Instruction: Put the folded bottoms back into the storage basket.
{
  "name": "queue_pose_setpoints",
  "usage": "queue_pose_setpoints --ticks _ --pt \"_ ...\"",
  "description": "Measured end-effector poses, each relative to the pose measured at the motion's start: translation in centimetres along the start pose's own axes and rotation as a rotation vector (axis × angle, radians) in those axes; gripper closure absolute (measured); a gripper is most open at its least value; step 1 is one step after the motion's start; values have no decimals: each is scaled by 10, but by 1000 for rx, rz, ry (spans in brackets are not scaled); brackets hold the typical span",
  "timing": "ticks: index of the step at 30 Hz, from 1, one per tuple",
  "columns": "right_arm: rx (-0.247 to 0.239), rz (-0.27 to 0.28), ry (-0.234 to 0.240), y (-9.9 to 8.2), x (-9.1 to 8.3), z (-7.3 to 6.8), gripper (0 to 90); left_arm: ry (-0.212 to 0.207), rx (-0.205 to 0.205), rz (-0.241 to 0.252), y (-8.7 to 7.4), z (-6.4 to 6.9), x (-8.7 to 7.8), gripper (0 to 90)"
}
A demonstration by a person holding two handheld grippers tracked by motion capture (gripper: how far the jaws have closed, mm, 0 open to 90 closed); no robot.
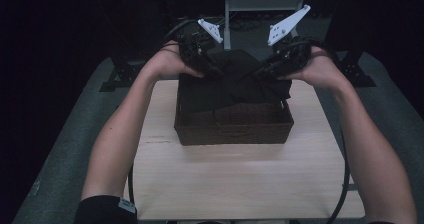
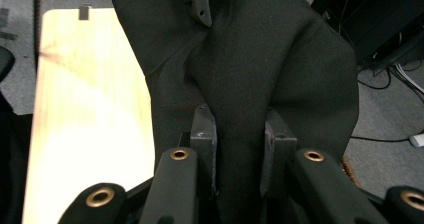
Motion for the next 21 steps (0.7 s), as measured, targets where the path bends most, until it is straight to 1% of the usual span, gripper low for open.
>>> queue_pose_setpoints --ticks 1,2,3,8,9,13,16,19,21 --pt "-1 -5 0 2 2 5 721 5 5 -7 0 -5 0 724" --pt "0 -4 3 3 3 6 721 5 5 -7 0 -5 0 724" --pt "-3 -1 1 4 3 9 721 3 3 -2 0 -10 0 725" --pt "7 8 3 7 8 19 721 10 -9 -12 -1 -20 1 725" --pt "11 6 10 7 9 21 721 10 -9 -12 -1 -20 1 724" --pt "20 7 16 7 15 29 721 10 -21 -13 -2 -31 7 724" --pt "31 10 22 5 22 37 721 17 -28 -25 -2 -36 13 724" --pt "40 13 27 4 30 42 721 33 -26 -41 -3 -42 18 724" --pt "49 14 33 3 34 45 721 29 -37 -40 -4 -45 22 724"
Point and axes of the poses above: each handheld gripper's, and its own axes: x roughly forward along the jaws, y roughly out of its top, z roughly to its right, the point moved 4 cm from there along x, roughly forward along the jaws, and after that the axes turned 14 degrees about -z, right-handed, at the moved point
